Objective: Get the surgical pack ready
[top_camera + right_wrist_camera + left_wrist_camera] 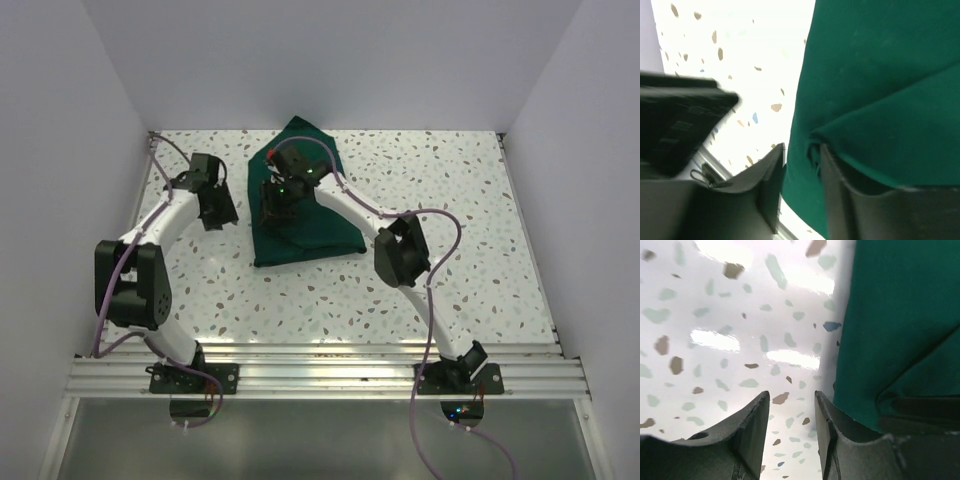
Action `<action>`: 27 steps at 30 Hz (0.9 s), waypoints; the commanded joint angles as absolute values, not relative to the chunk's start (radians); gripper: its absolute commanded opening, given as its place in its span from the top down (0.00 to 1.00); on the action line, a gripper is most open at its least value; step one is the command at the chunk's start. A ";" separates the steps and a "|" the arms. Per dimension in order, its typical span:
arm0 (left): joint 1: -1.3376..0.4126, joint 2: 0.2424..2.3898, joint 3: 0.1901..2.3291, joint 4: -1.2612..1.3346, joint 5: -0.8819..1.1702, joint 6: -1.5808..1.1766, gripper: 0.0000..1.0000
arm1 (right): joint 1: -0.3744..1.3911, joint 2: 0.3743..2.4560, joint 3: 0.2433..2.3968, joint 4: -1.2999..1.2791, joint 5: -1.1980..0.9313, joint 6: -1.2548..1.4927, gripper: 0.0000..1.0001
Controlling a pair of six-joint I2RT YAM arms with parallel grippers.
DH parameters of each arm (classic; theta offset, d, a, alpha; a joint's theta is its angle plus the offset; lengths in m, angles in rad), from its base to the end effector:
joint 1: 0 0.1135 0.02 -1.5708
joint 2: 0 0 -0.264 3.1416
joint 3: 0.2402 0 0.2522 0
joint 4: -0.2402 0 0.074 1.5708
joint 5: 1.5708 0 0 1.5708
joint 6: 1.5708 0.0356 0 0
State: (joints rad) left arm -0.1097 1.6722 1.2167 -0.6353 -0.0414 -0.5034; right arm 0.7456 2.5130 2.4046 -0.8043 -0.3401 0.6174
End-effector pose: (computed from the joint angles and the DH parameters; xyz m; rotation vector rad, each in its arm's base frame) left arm 0.3418 -0.0362 0.2251 -0.5351 2.6139 -0.1444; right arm 0.3955 0.3814 0.2168 -0.3291 2.6693 0.9356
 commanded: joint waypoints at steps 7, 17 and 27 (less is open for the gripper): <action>-0.078 1.640 1.376 -0.615 0.170 -0.459 0.62 | 0.617 2.274 2.364 -0.822 -0.376 0.563 0.40; -0.121 1.838 1.431 -0.282 0.683 -0.565 1.00 | 0.402 2.319 2.320 -0.750 -0.508 0.532 0.96; -0.239 2.014 1.483 -0.524 0.588 -0.477 1.00 | 0.342 2.350 2.266 -0.664 -0.606 0.557 0.95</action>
